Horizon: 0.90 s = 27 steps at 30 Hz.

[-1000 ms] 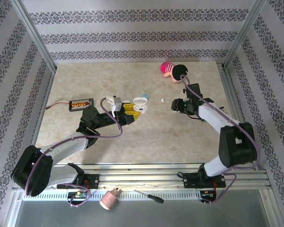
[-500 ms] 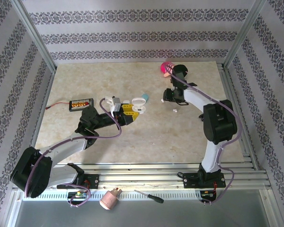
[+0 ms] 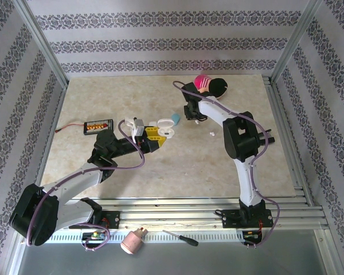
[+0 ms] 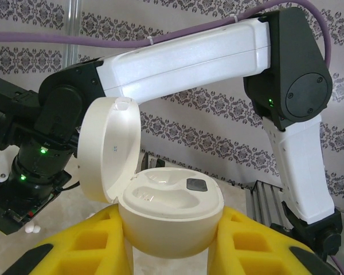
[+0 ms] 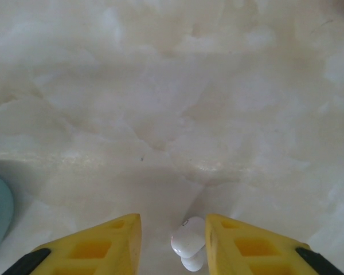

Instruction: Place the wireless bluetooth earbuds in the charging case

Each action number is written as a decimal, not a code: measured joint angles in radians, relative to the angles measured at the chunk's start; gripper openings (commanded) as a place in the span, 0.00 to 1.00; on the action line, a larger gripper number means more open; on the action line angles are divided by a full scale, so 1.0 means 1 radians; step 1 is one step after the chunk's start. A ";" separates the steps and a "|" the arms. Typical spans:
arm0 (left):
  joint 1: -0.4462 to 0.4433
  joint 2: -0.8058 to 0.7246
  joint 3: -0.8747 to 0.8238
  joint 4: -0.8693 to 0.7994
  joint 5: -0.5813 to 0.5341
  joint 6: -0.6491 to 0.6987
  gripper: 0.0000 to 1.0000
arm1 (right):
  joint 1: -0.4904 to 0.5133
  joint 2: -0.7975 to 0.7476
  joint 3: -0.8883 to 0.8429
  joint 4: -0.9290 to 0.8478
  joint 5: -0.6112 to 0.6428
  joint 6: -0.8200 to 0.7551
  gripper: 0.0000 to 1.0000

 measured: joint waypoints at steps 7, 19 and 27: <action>0.000 -0.020 -0.002 -0.023 -0.003 0.008 0.18 | 0.000 0.033 0.027 -0.054 0.019 0.000 0.31; 0.000 -0.020 -0.002 -0.029 -0.003 0.018 0.19 | 0.000 0.067 0.044 -0.080 0.021 0.004 0.21; 0.000 -0.020 -0.002 -0.029 -0.004 0.018 0.19 | -0.001 0.056 0.025 -0.073 0.009 0.004 0.19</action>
